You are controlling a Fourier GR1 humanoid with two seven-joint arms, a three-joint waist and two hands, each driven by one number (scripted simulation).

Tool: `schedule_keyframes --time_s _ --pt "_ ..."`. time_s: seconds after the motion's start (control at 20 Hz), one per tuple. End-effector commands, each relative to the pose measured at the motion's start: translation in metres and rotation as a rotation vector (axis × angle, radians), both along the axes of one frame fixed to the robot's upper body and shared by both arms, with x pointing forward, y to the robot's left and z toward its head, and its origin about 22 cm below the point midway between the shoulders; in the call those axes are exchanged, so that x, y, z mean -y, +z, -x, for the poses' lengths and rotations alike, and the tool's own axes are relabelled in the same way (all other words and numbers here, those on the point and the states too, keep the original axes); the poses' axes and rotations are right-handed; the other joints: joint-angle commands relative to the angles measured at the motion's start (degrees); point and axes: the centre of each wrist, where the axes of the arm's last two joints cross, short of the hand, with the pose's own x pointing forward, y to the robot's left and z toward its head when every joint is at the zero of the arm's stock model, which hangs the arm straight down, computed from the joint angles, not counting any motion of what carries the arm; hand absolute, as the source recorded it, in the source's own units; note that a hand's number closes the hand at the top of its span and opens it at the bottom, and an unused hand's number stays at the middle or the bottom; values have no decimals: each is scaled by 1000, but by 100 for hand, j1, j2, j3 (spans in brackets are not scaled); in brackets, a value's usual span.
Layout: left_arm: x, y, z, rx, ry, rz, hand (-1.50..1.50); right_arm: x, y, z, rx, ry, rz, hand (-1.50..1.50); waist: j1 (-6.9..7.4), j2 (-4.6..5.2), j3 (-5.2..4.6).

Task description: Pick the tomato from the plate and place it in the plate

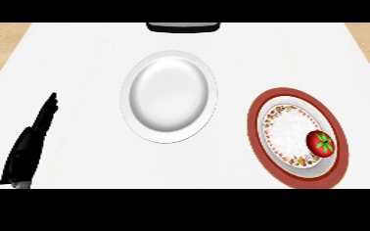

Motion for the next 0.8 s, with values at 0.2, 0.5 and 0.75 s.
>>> schedule_keyframes --time_s 0.2,0.5,0.75 --pt "-2 -5 4 -11 -12 9 0 -10 10 -33 -229 114 150 -150 38 5 0" --pt "4 5 -4 2 -19 3 0 7 -12 -52 -342 199 274 -150 41 2 6" --pt "16 6 5 2 8 1 0 -11 -39 -59 -379 281 316 -150 18 -11 6"
